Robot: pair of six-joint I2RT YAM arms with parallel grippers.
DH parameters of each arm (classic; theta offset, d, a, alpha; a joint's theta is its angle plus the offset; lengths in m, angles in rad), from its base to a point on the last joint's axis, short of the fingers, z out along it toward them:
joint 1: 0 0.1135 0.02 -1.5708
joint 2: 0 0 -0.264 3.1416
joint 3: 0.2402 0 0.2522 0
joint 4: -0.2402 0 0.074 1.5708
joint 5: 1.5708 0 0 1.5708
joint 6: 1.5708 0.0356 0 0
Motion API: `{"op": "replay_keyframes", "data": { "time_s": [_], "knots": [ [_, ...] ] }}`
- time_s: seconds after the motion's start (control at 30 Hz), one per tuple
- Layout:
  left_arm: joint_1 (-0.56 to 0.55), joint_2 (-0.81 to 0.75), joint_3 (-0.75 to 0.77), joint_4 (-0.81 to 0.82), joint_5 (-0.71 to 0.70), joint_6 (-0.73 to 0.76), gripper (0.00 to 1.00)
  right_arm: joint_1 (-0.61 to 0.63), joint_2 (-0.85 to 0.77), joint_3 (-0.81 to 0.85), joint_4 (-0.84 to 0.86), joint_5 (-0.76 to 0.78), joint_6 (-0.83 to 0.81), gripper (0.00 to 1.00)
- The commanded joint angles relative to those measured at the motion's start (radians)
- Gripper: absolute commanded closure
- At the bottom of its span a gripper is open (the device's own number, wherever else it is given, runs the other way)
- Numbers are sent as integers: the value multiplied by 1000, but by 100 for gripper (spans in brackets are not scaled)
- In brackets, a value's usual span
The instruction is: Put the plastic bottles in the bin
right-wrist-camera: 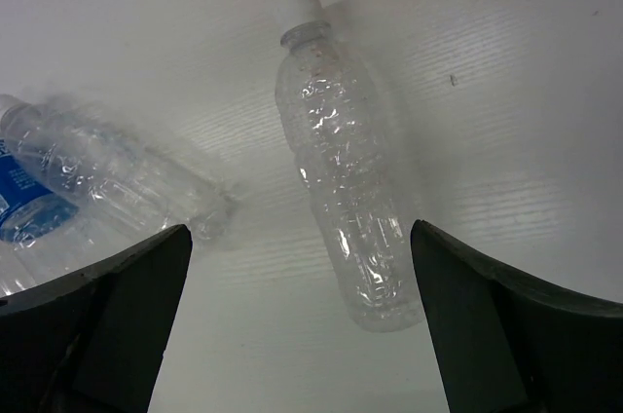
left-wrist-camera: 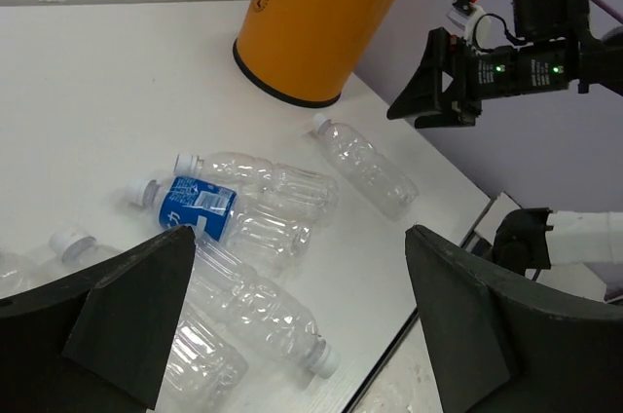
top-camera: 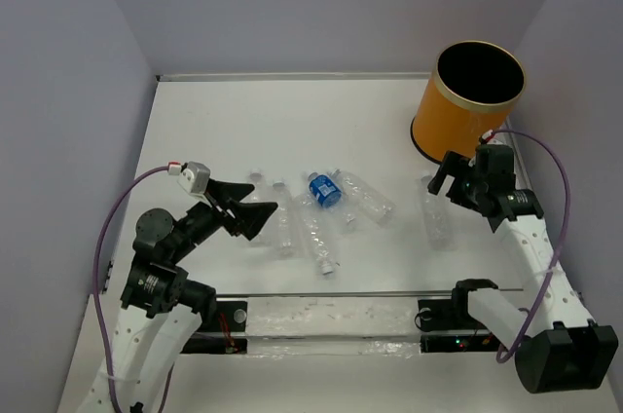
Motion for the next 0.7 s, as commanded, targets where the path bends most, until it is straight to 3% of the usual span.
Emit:
{"op": "replay_keyframes", "data": {
  "time_s": [0.0,0.67],
  "knots": [
    [-28,-2,-5,30,33,9,1,-5,96,6,86,55,-30,0],
    [-79,76,0,-5,-33,-25,2,36,454,-10,265,-17,-16,6]
  ]
}}
